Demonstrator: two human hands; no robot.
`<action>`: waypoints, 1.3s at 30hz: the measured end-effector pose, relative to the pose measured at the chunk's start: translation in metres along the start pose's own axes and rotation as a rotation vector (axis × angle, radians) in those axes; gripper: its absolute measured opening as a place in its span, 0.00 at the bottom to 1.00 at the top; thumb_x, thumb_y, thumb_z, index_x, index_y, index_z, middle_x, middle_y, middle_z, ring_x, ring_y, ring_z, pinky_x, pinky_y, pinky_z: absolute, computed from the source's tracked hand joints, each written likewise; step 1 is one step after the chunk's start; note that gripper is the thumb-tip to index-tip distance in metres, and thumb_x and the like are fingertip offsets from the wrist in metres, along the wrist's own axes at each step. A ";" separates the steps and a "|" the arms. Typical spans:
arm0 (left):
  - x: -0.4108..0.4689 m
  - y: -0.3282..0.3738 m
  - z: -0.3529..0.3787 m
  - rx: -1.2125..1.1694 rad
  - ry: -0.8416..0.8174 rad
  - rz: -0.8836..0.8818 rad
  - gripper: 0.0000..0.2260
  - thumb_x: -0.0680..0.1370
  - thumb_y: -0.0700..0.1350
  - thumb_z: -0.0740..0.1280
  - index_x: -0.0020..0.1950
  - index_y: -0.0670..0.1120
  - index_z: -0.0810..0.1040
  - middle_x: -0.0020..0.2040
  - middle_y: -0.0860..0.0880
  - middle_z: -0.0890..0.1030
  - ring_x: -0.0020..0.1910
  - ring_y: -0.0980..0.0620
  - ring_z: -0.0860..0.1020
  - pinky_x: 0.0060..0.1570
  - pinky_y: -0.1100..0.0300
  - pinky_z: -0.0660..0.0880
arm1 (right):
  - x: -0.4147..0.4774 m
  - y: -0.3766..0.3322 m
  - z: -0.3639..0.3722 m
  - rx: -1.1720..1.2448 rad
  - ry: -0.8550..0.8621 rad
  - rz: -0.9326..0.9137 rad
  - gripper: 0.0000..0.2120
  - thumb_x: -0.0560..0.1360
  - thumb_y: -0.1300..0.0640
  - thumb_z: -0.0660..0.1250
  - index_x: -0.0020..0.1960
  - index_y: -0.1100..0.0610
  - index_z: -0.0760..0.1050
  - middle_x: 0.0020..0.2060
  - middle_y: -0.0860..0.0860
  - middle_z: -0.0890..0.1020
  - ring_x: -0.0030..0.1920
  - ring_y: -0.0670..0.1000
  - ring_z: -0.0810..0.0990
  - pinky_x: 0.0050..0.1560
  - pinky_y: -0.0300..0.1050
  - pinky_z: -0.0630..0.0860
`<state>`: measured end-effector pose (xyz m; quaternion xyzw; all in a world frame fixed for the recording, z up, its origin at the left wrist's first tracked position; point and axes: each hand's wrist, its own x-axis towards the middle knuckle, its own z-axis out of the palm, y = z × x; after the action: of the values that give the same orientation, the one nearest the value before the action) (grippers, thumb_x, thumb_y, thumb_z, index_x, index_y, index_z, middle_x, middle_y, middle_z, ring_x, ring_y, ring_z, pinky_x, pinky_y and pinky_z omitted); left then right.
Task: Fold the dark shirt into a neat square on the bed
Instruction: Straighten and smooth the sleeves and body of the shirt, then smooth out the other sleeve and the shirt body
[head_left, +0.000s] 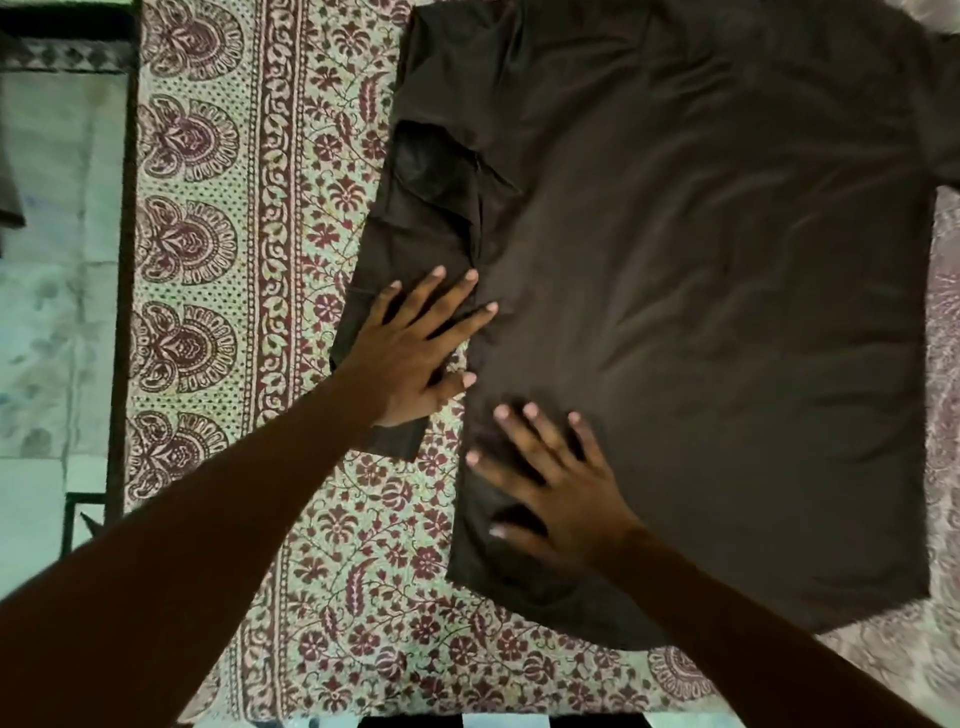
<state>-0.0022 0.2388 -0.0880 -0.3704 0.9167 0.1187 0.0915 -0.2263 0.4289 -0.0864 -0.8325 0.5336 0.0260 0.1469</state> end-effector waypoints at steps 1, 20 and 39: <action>-0.001 -0.002 0.002 -0.002 0.002 0.003 0.35 0.80 0.68 0.56 0.85 0.60 0.51 0.86 0.52 0.47 0.85 0.44 0.48 0.78 0.34 0.55 | 0.003 0.001 -0.004 0.016 -0.009 0.122 0.37 0.79 0.27 0.54 0.83 0.40 0.53 0.84 0.56 0.49 0.83 0.63 0.47 0.75 0.73 0.55; -0.003 -0.005 -0.010 -0.157 0.135 -0.080 0.31 0.83 0.61 0.57 0.84 0.54 0.57 0.85 0.52 0.55 0.83 0.45 0.58 0.75 0.39 0.61 | 0.106 0.060 -0.037 0.089 0.132 0.611 0.37 0.80 0.29 0.53 0.84 0.41 0.48 0.84 0.54 0.42 0.83 0.62 0.39 0.80 0.69 0.45; 0.010 -0.103 -0.062 -0.860 0.505 -1.100 0.15 0.82 0.49 0.69 0.56 0.36 0.79 0.45 0.42 0.78 0.48 0.43 0.78 0.44 0.54 0.66 | 0.258 0.022 -0.094 0.636 0.375 0.542 0.14 0.80 0.53 0.67 0.61 0.60 0.78 0.51 0.58 0.84 0.51 0.59 0.83 0.48 0.46 0.79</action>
<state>0.0579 0.1430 -0.0463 -0.7952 0.4646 0.3153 -0.2289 -0.1462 0.1678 -0.0530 -0.5667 0.7310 -0.2526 0.2839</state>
